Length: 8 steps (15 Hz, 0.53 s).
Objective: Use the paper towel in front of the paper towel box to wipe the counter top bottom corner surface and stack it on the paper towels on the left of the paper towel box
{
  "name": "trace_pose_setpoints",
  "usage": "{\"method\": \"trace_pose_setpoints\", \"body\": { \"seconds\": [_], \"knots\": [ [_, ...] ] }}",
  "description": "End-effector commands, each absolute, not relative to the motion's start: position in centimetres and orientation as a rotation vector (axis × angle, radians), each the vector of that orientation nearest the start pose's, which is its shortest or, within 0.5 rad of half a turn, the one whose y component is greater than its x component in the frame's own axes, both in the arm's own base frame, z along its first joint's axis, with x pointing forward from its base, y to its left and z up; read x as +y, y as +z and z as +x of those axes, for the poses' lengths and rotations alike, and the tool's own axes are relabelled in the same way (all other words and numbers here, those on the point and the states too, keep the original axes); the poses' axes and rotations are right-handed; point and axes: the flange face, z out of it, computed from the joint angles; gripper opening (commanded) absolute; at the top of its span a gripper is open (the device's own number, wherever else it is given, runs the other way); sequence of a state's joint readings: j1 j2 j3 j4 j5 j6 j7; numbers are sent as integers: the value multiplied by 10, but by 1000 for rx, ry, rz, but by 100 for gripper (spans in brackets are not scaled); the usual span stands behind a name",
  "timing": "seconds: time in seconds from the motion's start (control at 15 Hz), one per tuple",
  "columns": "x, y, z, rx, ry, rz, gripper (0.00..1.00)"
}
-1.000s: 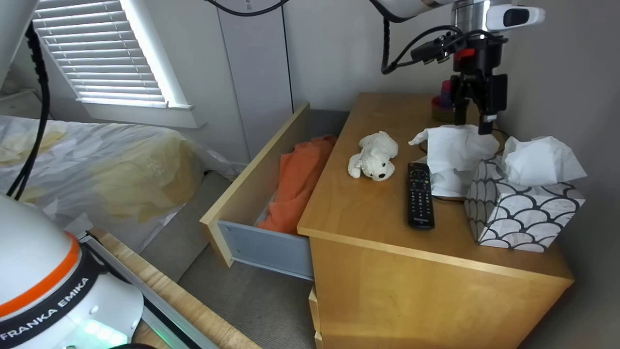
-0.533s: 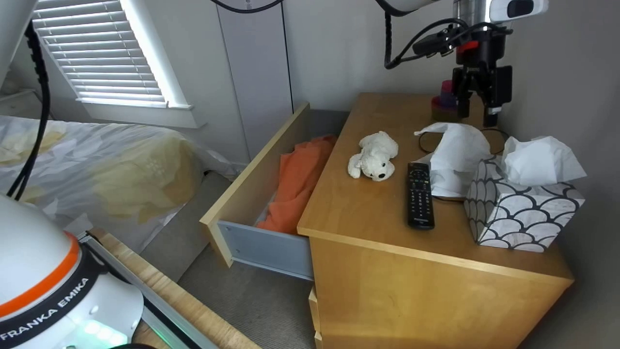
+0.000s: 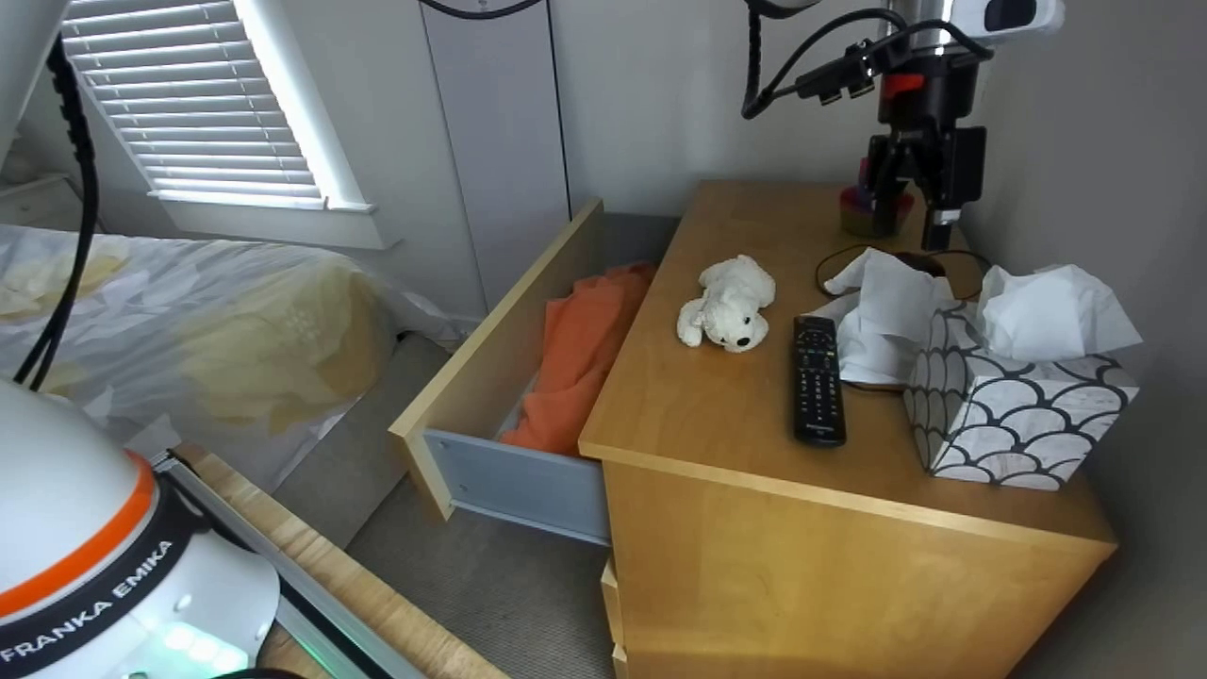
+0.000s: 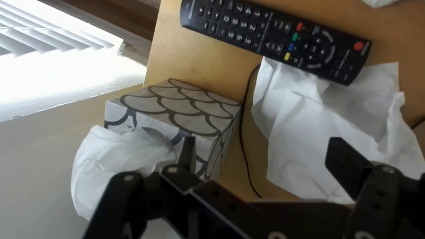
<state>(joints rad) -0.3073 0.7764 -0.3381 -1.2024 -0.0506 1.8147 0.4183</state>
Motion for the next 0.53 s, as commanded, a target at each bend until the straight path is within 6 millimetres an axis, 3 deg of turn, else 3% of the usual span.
{"method": "trace_pose_setpoints", "body": {
  "seconds": [0.0,0.47],
  "knots": [
    [-362,350,605,1299,357,-3036,100],
    [-307,406,562,705,326,-3142,100]
  ]
}}
